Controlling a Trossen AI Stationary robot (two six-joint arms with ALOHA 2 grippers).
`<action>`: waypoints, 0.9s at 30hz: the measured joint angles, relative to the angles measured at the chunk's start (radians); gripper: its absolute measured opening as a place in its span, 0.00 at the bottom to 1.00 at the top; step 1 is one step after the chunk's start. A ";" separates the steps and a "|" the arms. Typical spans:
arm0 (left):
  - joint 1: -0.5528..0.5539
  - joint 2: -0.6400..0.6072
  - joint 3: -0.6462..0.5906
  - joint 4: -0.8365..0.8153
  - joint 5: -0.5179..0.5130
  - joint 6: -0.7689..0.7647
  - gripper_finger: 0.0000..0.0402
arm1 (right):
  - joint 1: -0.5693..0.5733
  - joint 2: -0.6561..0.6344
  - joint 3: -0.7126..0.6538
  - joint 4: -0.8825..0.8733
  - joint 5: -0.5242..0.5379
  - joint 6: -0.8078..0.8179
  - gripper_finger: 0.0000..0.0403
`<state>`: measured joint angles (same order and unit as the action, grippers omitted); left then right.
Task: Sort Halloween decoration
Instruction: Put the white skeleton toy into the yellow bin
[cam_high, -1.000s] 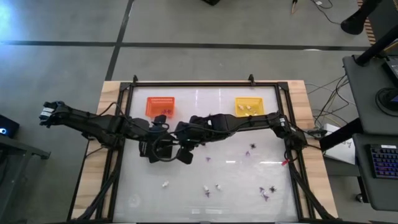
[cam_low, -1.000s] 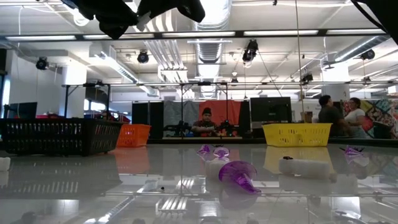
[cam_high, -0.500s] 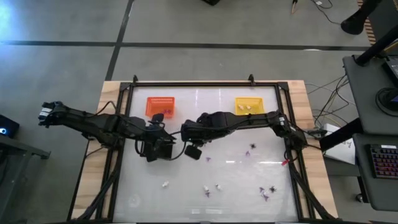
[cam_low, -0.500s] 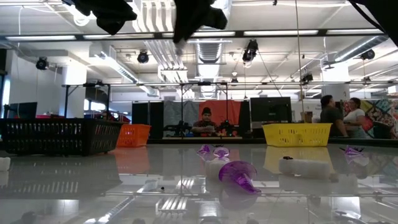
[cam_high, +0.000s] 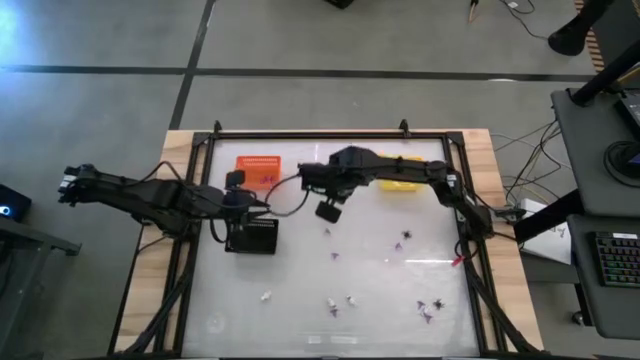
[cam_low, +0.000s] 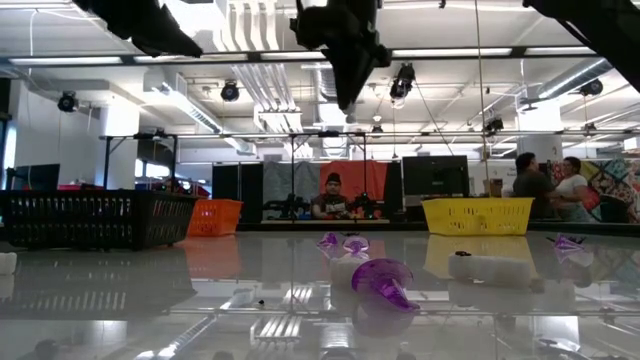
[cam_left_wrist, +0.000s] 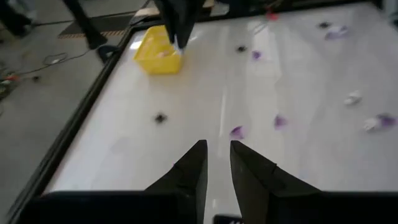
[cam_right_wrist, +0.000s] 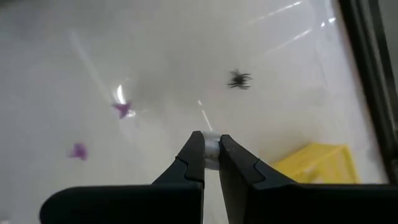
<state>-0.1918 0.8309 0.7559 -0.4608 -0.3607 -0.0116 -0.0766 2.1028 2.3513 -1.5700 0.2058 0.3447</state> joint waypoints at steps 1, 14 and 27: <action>0.000 -0.007 0.000 -0.017 -0.018 -0.001 0.13 | -0.016 -0.003 0.000 -0.001 0.000 -0.015 0.03; 0.005 -0.062 0.000 -0.085 -0.073 -0.031 0.13 | -0.271 -0.077 -0.009 -0.001 -0.053 -0.138 0.03; 0.007 -0.074 0.000 -0.093 -0.181 -0.034 0.13 | -0.523 -0.249 -0.319 0.022 -0.127 -0.200 0.03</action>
<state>-0.1848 0.7570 0.7559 -0.5541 -0.5418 -0.0460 -0.5995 1.8535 2.0322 -1.5484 0.0785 0.1444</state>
